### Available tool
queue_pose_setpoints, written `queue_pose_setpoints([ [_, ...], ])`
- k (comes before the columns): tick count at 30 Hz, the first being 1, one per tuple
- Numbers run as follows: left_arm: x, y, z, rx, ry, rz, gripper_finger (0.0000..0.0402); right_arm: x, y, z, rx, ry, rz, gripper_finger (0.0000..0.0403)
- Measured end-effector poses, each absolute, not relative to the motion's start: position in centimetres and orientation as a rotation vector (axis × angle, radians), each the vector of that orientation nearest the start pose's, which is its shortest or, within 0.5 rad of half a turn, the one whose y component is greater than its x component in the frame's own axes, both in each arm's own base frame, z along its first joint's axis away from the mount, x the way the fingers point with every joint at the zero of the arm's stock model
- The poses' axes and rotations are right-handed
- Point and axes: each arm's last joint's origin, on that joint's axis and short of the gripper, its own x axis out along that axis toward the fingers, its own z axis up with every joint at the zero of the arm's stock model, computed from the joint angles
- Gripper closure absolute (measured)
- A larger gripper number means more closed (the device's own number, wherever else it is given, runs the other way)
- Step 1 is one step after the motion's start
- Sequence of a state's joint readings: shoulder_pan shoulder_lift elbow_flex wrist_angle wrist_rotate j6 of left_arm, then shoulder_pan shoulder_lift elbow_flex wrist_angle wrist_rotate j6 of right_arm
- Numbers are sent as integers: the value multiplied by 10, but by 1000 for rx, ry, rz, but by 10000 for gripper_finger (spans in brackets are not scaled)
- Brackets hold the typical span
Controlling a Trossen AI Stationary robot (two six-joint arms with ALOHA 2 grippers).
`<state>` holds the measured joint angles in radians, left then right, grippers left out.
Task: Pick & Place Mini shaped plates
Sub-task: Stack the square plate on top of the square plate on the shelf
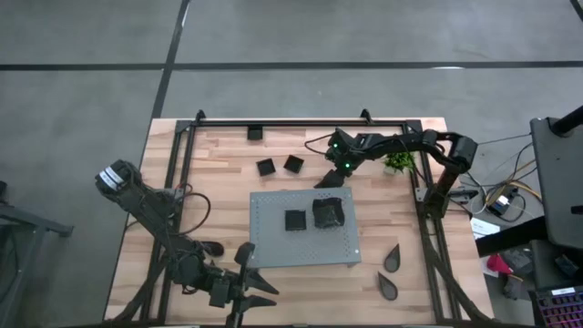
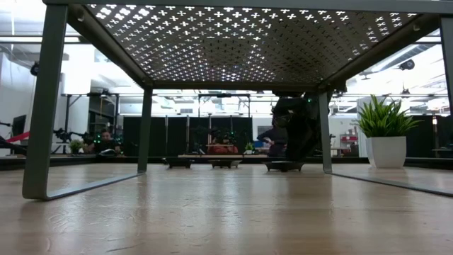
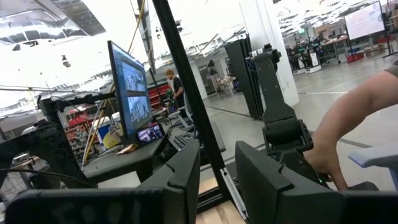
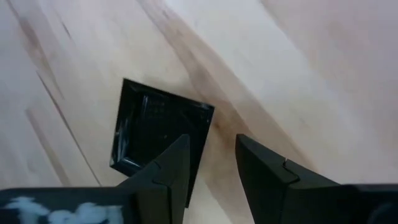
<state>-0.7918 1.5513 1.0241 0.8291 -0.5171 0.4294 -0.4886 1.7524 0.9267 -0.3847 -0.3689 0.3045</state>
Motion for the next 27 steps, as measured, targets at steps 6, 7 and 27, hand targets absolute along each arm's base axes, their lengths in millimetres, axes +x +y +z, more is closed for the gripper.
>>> queue_pose_setpoints([
  [6, 253, -236, 324, 240, -293, -215, 303, 281, -137, 128, 781, 1110, -272, 280],
  [7, 253, -236, 324, 240, -293, -215, 303, 281, -137, 128, 781, 1110, -273, 282],
  [27, 253, -236, 324, 241, -293, -215, 303, 281, -138, 128, 757, 1108, -272, 375],
])
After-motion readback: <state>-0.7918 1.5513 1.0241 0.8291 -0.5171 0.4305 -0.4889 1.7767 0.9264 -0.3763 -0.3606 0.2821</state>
